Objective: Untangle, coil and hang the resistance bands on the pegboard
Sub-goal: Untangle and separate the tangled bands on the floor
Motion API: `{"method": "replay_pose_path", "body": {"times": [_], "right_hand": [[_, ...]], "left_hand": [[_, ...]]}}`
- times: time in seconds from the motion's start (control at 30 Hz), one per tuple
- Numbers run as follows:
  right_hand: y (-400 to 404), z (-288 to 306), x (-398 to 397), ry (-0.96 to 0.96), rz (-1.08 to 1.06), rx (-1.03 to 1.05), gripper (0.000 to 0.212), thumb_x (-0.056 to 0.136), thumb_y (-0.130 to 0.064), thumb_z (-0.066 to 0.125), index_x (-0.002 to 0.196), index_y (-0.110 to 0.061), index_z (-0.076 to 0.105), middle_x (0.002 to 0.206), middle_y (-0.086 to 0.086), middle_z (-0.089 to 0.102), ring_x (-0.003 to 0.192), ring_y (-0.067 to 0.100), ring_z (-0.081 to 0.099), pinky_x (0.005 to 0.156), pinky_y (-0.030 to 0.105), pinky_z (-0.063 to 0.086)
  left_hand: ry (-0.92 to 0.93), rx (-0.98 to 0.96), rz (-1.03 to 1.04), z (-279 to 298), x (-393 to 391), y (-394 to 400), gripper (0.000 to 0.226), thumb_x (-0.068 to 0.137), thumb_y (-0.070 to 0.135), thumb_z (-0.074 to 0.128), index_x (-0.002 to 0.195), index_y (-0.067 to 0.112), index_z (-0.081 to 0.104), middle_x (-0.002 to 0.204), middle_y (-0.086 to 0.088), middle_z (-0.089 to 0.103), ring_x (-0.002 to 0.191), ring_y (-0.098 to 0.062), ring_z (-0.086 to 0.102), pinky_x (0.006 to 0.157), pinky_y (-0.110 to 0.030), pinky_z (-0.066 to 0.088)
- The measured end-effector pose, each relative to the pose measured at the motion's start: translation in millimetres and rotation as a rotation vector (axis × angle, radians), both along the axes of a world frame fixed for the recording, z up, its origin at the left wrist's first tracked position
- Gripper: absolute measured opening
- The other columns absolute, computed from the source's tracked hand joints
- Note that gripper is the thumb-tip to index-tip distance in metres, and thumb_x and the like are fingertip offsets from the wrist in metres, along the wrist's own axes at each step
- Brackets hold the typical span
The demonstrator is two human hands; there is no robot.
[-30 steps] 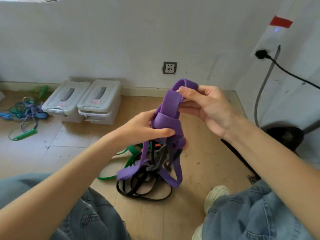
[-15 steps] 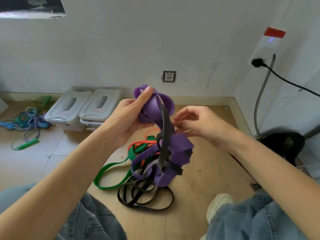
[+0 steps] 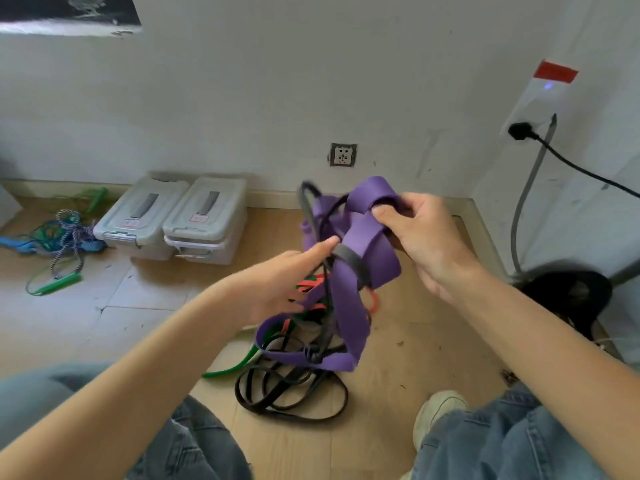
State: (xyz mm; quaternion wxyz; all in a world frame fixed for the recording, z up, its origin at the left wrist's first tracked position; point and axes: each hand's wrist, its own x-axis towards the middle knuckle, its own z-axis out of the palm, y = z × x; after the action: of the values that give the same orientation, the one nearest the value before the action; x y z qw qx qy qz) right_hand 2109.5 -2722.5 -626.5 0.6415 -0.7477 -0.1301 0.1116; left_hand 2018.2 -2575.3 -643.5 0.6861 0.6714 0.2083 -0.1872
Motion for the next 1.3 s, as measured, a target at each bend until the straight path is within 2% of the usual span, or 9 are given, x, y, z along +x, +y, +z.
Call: {"method": "replay_pose_path", "body": {"times": [0.13, 0.27, 0.53, 0.67, 0.77, 0.9, 1.07, 1.17, 1.3], "right_hand": [[-1, -5, -5, -0.047, -0.001, -0.042, 0.009, 0.082, -0.011, 0.066, 0.078, -0.019, 0.064, 0.089, 0.016, 0.071, 0.082, 0.027, 0.068, 0.079, 0.049, 0.055], [-5, -6, -7, -0.127, 0.057, -0.168, 0.019, 0.076, -0.016, 0.072, 0.081, -0.030, 0.060, 0.091, 0.003, 0.072, 0.084, 0.021, 0.070, 0.079, 0.048, 0.055], [-16, 17, 17, 0.159, -0.045, 0.163, 0.009, 0.085, 0.002, 0.059, 0.092, 0.000, 0.064, 0.082, 0.010, 0.066, 0.066, 0.013, 0.064, 0.057, 0.018, 0.054], [-27, 12, 23, 0.086, 0.141, -0.439, 0.053, 0.082, -0.017, 0.069, 0.128, 0.000, 0.048, 0.112, 0.013, 0.063, 0.088, 0.021, 0.067, 0.076, 0.034, 0.057], [-30, 10, 12, -0.269, 0.378, -0.914, 0.092, 0.070, -0.044, 0.076, 0.144, -0.017, 0.028, 0.143, 0.006, 0.041, 0.123, 0.020, 0.047, 0.098, 0.028, 0.039], [-10, 0, -15, -0.389, 0.644, -0.643, 0.056, 0.071, -0.027, 0.078, 0.120, -0.022, 0.050, 0.111, -0.007, 0.061, 0.081, 0.004, 0.059, 0.068, 0.007, 0.044], [-11, 11, -1, -0.574, 0.247, -0.594, 0.006, 0.075, -0.013, 0.064, 0.077, -0.015, 0.060, 0.061, -0.004, 0.061, 0.045, 0.005, 0.055, 0.049, 0.020, 0.045], [-14, 15, 9, -0.737, -0.007, -0.687, 0.007, 0.080, -0.018, 0.061, 0.081, -0.015, 0.054, 0.058, -0.003, 0.054, 0.054, 0.019, 0.051, 0.050, 0.028, 0.038], [-29, 31, 28, -0.589, -0.171, -0.678, 0.013, 0.084, -0.018, 0.056, 0.090, -0.013, 0.066, 0.058, 0.000, 0.057, 0.058, 0.025, 0.057, 0.056, 0.029, 0.046]], "left_hand": [[-0.018, -0.221, 0.153, 6, 8, -1, 0.038, 0.089, 0.048, 0.048, 0.093, 0.013, 0.061, 0.075, -0.003, 0.068, 0.061, -0.015, 0.066, 0.055, -0.025, 0.055], [-0.124, 0.030, 0.075, 4, 10, -2, 0.041, 0.084, 0.032, 0.064, 0.120, 0.014, 0.055, 0.094, -0.001, 0.069, 0.072, -0.011, 0.067, 0.058, -0.023, 0.051], [-0.117, 0.277, -0.137, -7, -6, 10, 0.026, 0.086, -0.010, 0.037, 0.101, 0.003, 0.054, 0.090, -0.011, 0.057, 0.074, -0.014, 0.056, 0.069, -0.024, 0.048], [-0.220, -0.042, 0.189, 17, 8, 29, 0.018, 0.076, -0.006, 0.030, 0.073, 0.002, 0.046, 0.062, -0.010, 0.040, 0.048, -0.016, 0.043, 0.044, -0.019, 0.038], [-0.240, 0.078, 0.269, 23, 15, 28, 0.013, 0.081, 0.000, 0.039, 0.082, 0.001, 0.052, 0.070, -0.013, 0.045, 0.052, -0.015, 0.045, 0.042, -0.017, 0.041], [-0.162, 0.220, -0.032, 10, 15, 4, 0.021, 0.085, 0.003, 0.043, 0.094, -0.006, 0.059, 0.078, -0.014, 0.049, 0.060, -0.014, 0.047, 0.048, -0.018, 0.041], [-0.302, 0.212, -0.031, 15, 16, 21, 0.018, 0.091, 0.002, 0.047, 0.082, 0.008, 0.062, 0.072, 0.001, 0.061, 0.065, -0.005, 0.057, 0.060, -0.010, 0.048], [-0.349, 0.709, -0.298, 9, 13, 29, 0.014, 0.091, 0.012, 0.051, 0.080, 0.014, 0.060, 0.067, 0.006, 0.058, 0.063, -0.012, 0.053, 0.054, -0.012, 0.040], [0.170, 1.591, -0.455, -10, 3, 68, 0.030, 0.094, 0.018, 0.046, 0.123, 0.010, 0.045, 0.123, -0.011, 0.054, 0.112, -0.030, 0.053, 0.090, -0.038, 0.044]]}}
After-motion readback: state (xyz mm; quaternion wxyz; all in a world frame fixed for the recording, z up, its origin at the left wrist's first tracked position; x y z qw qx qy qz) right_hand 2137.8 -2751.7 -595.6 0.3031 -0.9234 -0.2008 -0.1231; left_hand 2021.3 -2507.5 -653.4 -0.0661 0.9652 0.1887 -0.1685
